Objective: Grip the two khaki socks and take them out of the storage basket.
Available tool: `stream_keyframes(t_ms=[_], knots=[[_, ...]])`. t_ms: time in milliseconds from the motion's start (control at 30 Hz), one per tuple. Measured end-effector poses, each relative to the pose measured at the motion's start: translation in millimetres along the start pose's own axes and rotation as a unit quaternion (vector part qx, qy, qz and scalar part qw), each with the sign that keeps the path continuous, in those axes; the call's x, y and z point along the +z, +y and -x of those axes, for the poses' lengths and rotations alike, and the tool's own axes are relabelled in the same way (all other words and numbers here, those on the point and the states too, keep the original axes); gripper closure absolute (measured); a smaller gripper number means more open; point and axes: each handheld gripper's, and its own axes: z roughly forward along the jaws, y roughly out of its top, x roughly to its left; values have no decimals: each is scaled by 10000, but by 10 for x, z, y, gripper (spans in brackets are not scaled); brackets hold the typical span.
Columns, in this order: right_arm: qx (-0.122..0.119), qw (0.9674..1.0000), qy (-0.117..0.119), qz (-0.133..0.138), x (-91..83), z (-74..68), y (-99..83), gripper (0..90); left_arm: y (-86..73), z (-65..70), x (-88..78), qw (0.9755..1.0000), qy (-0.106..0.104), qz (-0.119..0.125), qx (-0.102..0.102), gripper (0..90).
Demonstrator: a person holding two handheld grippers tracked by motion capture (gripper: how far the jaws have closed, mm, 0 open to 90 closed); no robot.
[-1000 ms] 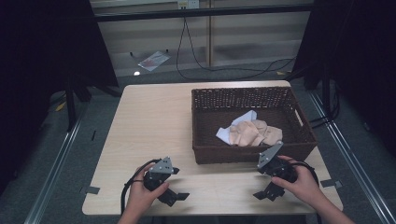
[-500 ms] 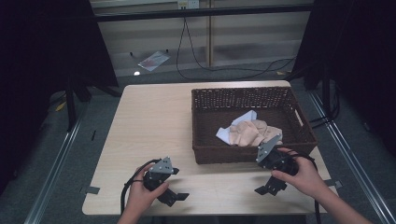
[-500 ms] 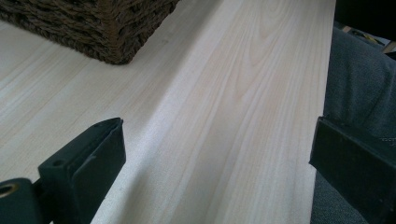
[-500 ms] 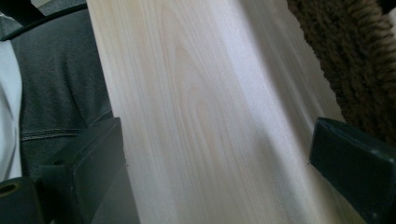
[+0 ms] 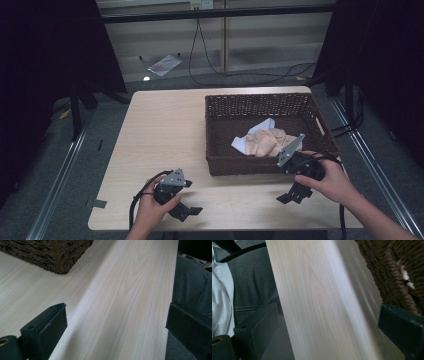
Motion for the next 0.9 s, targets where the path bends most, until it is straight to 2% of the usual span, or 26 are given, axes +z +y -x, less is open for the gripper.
stream_keyframes(t_ms=[233, 500, 900], knots=[[-53, 10000, 44, 24, -181, 18, 111, 31, -1, -1, 3, 10000, -9, -49, 11, 32], [-63, 9999, 88, -41, -263, 57, 207, 31, 0, 0, 1, 10000, -20, -45, 5, 31], [-11, 9999, 119, 81, -444, 181, 410, 31, -1, -3, -6, 10000, -26, -53, -20, 31]])
